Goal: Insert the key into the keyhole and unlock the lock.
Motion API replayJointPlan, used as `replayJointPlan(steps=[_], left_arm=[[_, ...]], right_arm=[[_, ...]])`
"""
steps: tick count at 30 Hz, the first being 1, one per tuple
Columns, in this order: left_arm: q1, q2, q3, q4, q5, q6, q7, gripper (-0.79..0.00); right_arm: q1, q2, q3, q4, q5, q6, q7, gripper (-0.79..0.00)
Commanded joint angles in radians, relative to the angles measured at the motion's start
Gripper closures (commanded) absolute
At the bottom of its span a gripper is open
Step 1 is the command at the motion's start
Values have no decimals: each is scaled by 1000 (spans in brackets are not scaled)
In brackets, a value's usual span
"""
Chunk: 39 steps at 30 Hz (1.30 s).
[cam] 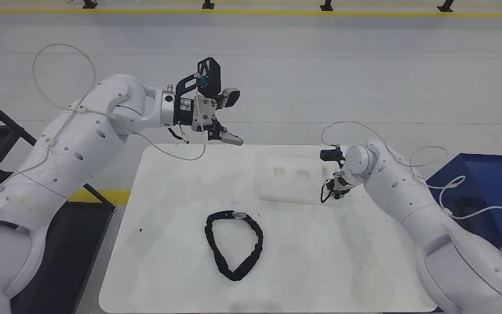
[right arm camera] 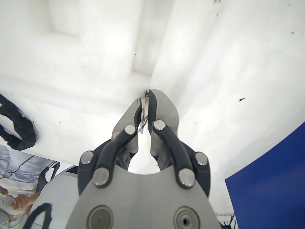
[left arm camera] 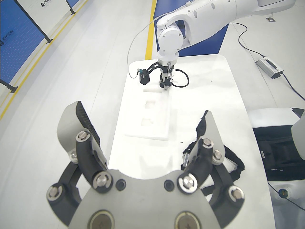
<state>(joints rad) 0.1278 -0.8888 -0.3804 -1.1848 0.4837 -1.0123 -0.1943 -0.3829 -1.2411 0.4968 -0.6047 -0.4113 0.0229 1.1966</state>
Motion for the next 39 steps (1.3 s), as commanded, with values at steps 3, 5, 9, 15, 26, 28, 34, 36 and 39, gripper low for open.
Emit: replayJointPlan(steps=[3,5,9,15,26,28,34,36,39], left_arm=[[0,0,0,0,0,0,0,-785],[0,0,0,0,0,0,0,-785],[0,0,0,0,0,0,0,-785],[0,0,0,0,0,0,0,-785],[0,0,0,0,0,0,0,-785],[0,0,0,0,0,0,0,-785],[0,0,0,0,0,0,0,-785],[0,0,0,0,0,0,0,-785],[0,0,0,0,0,0,0,-785]], right_arm=[[22,-3,12,3,-8,39,18,0],[35,-1,21,-4,-11,57,32,0],[54,14,55,-46,-1,72,68,0],[42,62,161,-156,89,67,141,0],[-178,204,503,-646,243,46,141,0],[-245,229,583,-736,281,33,145,0],[-408,270,758,-922,395,-57,123,0],[-453,277,800,-962,446,-120,96,0],[-496,285,834,-996,458,-186,76,0]])
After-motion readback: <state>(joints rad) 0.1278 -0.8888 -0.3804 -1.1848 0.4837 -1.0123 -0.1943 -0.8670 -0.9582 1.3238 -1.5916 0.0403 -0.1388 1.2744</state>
